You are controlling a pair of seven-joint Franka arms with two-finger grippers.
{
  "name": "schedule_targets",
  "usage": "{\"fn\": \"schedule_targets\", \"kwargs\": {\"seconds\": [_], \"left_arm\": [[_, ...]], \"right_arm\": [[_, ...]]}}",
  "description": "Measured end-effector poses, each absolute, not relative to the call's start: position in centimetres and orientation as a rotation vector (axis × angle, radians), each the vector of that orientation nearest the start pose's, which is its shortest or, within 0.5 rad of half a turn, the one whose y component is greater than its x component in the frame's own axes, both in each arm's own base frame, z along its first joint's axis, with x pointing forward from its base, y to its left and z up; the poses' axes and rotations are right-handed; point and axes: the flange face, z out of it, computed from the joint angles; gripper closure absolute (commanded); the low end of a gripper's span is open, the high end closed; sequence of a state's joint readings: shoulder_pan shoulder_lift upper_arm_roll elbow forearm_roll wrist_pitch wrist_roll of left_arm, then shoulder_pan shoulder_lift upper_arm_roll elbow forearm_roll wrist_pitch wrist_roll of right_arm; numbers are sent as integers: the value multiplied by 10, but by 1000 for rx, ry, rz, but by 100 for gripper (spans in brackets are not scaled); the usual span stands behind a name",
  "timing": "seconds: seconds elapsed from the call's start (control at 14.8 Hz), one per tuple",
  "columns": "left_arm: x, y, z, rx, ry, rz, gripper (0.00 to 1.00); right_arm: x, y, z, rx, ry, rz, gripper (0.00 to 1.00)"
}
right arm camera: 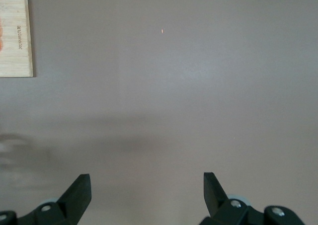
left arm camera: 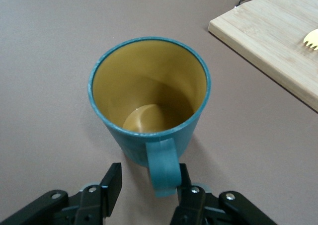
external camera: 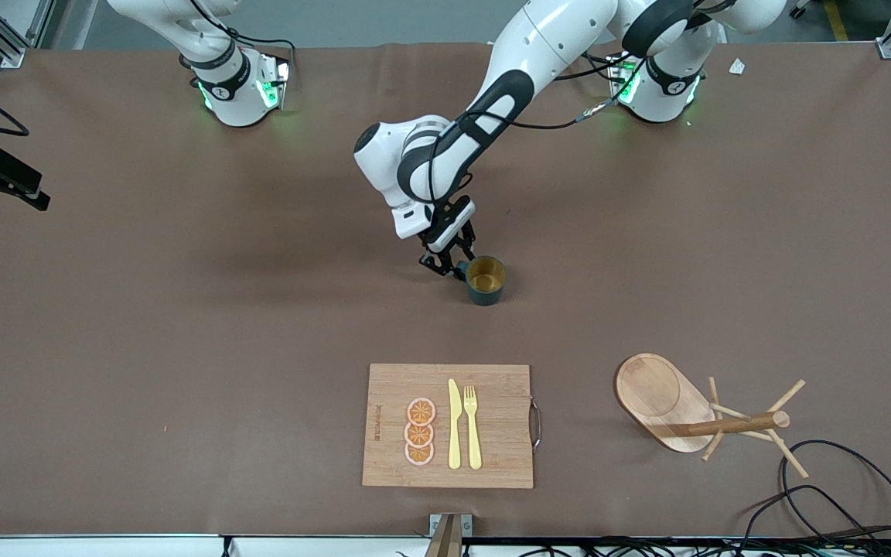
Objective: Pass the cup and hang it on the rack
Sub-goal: 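Close the left gripper on the mug handle and lift the mug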
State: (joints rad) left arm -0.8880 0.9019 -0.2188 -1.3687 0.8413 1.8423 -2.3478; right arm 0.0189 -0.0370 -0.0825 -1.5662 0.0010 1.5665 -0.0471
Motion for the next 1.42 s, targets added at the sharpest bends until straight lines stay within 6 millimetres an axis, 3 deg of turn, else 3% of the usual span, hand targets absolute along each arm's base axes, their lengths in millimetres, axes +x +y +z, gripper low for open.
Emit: {"fn": "schedule_targets", "kwargs": {"seconds": [0.2, 0.61, 0.95, 1.15, 1.42], "left_arm": [[391, -582, 166, -2462, -1171, -876, 60], [391, -582, 164, -2461, -1167, -874, 93], [399, -583, 173, -2476, -1154, -872, 99], [420, -579, 203, -2504, -1144, -857, 99], [457, -564, 272, -2573, -1162, -729, 99]], "right_arm": [[542, -35, 647, -3139, 25, -59, 0], [542, -34, 647, -3139, 21, -59, 0], [542, -31, 646, -3139, 15, -58, 0], [542, -31, 646, -3139, 15, -58, 0], [542, -31, 646, -3139, 14, -57, 0]]}}
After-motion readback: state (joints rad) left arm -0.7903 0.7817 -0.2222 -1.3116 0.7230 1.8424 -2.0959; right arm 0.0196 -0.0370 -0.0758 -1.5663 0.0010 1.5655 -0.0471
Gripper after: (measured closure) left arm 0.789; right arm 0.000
